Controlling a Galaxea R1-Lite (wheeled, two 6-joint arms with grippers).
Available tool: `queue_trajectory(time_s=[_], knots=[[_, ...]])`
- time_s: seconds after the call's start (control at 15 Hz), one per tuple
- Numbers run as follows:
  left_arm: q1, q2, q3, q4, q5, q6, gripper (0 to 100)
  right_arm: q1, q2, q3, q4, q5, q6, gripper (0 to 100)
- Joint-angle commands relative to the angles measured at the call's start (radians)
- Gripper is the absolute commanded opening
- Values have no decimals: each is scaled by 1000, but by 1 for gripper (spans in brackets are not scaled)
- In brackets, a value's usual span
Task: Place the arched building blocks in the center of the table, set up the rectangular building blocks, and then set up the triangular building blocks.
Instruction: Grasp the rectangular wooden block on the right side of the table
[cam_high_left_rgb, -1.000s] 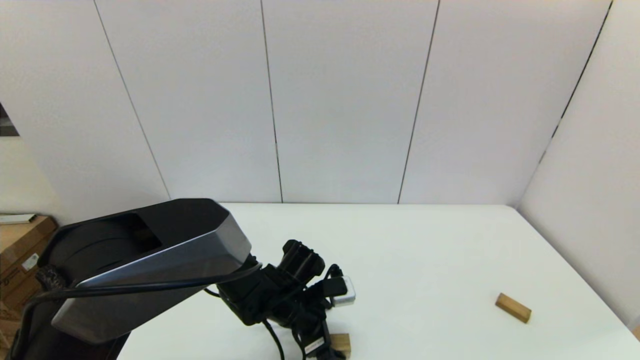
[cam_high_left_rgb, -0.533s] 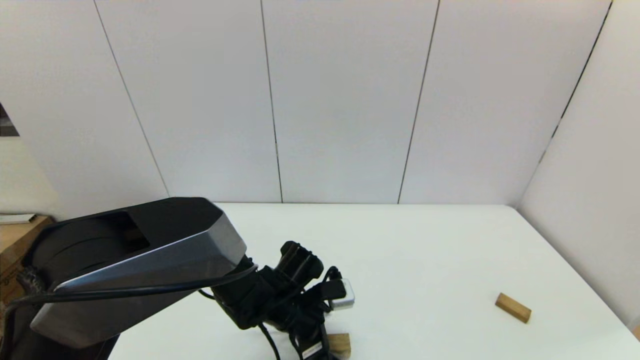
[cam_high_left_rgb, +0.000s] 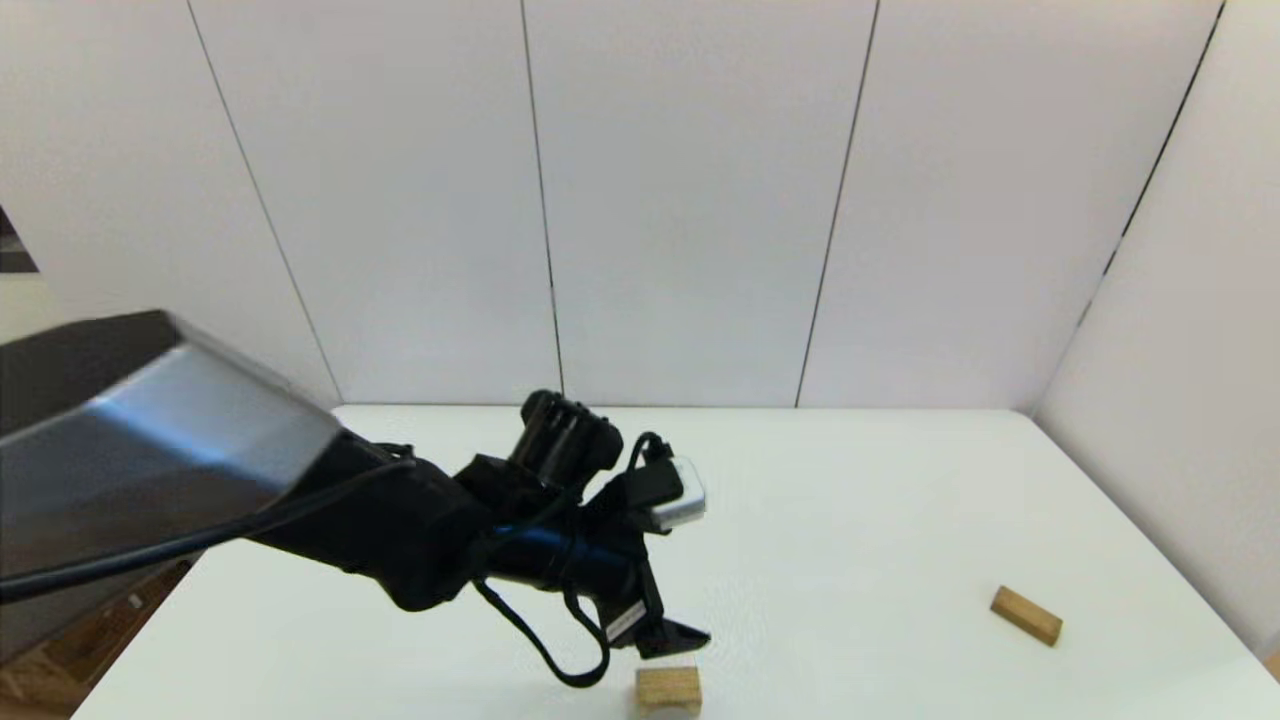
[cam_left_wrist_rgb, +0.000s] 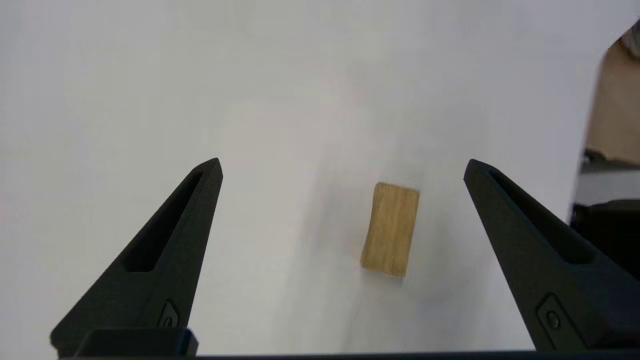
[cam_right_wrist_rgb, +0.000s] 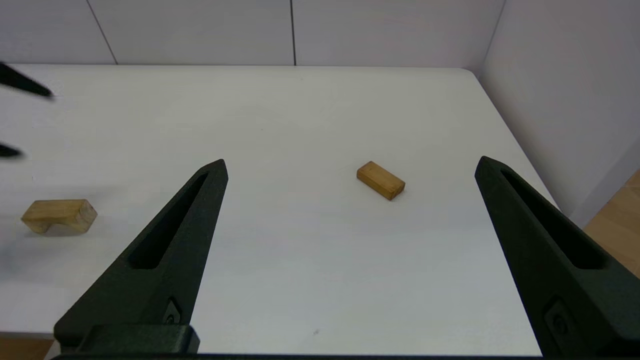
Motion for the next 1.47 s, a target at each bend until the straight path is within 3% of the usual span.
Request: queue_trajectory(time_s=[0.07, 0.13, 0.27, 0.47, 0.73, 0.87, 1.07, 1.47], knots=[[1, -571, 11, 331, 79, -36, 100, 0, 1, 0, 1, 0, 0, 100], [4, -722, 29, 414, 118, -77, 100, 0, 1, 0, 1, 0, 0, 100], [61, -932, 91, 444, 212, -159, 100, 0, 1, 0, 1, 0, 0, 100], [300, -1225, 180, 441, 365, -150, 100, 0, 1, 0, 1, 0, 0, 100], [596, -1568, 255, 481, 367, -191, 100, 0, 1, 0, 1, 0, 0, 100], [673, -1680, 307, 544, 358, -191, 100, 0, 1, 0, 1, 0, 0, 100], [693, -1863, 450, 593, 319, -191, 100, 0, 1, 0, 1, 0, 0, 100], [691, -2030, 724, 535, 270, -255, 100, 0, 1, 0, 1, 0, 0, 100]])
